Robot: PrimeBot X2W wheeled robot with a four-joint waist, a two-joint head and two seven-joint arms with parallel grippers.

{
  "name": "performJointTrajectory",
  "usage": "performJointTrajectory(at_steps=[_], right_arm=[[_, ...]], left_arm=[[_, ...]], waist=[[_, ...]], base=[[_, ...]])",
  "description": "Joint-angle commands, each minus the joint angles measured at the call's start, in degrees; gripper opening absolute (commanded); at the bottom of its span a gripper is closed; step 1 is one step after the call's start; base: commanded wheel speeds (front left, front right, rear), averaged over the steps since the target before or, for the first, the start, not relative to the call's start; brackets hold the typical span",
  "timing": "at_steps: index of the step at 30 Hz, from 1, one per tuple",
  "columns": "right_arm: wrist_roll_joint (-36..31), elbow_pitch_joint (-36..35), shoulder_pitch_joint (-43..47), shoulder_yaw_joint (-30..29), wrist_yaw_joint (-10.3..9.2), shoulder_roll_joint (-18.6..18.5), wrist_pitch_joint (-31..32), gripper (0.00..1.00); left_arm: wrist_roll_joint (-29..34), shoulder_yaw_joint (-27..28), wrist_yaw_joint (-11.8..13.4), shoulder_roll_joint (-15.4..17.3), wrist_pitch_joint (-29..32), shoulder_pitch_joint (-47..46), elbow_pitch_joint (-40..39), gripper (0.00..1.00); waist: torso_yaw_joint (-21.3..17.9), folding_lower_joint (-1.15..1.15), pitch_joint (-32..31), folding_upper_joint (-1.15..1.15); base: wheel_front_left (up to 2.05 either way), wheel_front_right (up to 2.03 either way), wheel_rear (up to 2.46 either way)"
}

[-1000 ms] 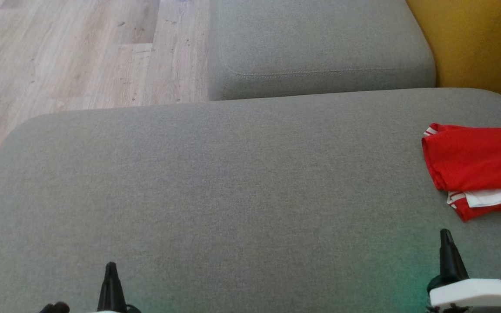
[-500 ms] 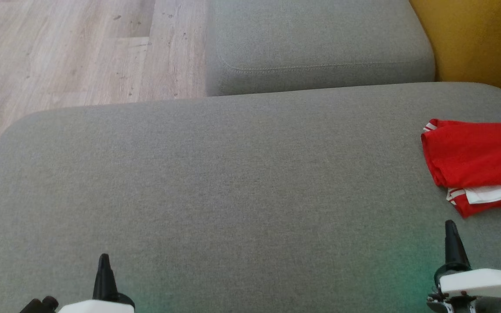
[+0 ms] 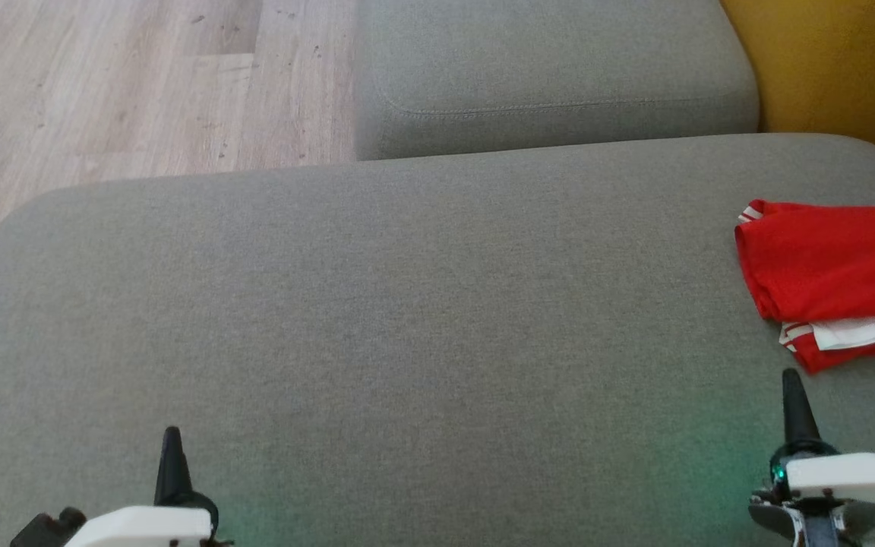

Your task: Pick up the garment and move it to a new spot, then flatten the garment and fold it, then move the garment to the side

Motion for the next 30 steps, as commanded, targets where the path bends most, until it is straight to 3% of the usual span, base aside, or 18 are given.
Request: performJointTrajectory(at_steps=[1,30], right_arm=[[1.8,-2.1,-3.3,0.4,-0.04,-0.4,0.4,0.00],[20.9,-2.2,-7.6,-1.5,-0.05,-0.1,5.2,0.00]], left_arm=[[-1.6,1.9,-0.7,0.7,0.4,-3.6,-1.3,0.00],[-20.0,6.7,-4.0,0.6,5.3,-8.9,0.2,0.00]], waist=[[0.0,0.00,0.1,0.00],[-0.8,-0.01,2.1,0.00]], base=[[0.00,0.00,0.00],[0.00,0.00,0.00]])
